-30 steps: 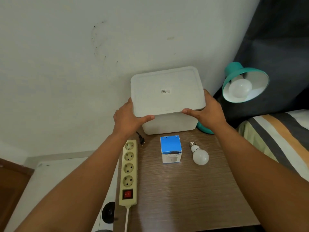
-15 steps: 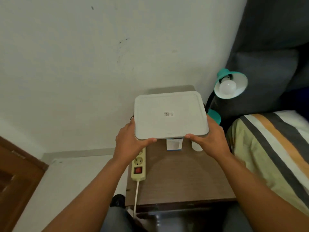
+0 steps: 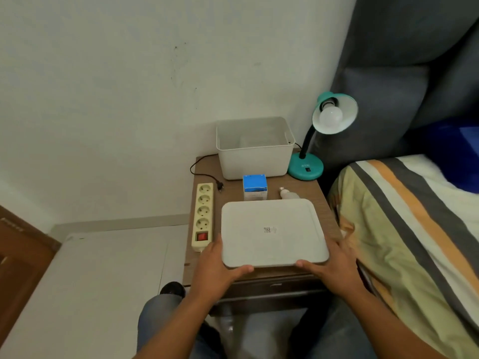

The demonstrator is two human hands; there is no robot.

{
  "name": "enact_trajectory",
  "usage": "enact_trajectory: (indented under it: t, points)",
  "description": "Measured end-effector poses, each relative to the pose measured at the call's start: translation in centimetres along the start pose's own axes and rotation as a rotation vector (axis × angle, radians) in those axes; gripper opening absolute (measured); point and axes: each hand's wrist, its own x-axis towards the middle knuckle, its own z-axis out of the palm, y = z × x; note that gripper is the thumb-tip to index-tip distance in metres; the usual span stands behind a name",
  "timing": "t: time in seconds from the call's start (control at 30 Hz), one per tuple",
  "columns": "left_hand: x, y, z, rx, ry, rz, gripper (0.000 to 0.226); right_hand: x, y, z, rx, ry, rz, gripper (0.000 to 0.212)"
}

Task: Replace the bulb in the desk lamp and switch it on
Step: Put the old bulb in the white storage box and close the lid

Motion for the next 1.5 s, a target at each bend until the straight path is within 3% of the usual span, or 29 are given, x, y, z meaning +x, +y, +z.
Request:
enact_trajectory:
  t: [0.37, 0.93, 1.03, 1.13, 1.3, 1.4, 1.5]
  points:
    - [0.7, -1.6, 2.2, 0.151, -0.095, -0.176, 0.097, 0.7, 2.3, 2.4, -0.106, -0.158, 0.15, 0.111]
    - [0.9, -1.5, 2.8, 0.334, -0.154, -0.253, 0.105, 0.8, 1.1, 2.5, -0.317, -0.21, 0.193, 0.096]
    - [1.2, -0.9, 2.3, 0.319, -0.143, -0.243, 0.106, 1.6, 0.3, 2.3, -0.214, -0.107, 0.213, 0.082]
    - [2.5, 0.7, 1.1, 0.279, -0.054, -0.195, 0.091, 3.7, -1.1, 1.6, -0.173, 0.04, 0.142, 0.061]
    - [8.6, 4.1, -2.4, 0.181, 0.112, -0.124, 0.052, 9.0, -3.6, 0.6, -0.116, -0.013, 0.131, 0.058]
    - [13.4, 5.7, -4.7, 0.109, 0.179, -0.107, 0.056, 12.0, -5.5, 0.5, -0.109, -0.061, 0.139, 0.064]
    - [18.5, 5.8, -6.3, 0.116, 0.108, -0.132, 0.088, 14.1, -7.0, 0.9, -0.103, -0.095, 0.149, 0.067]
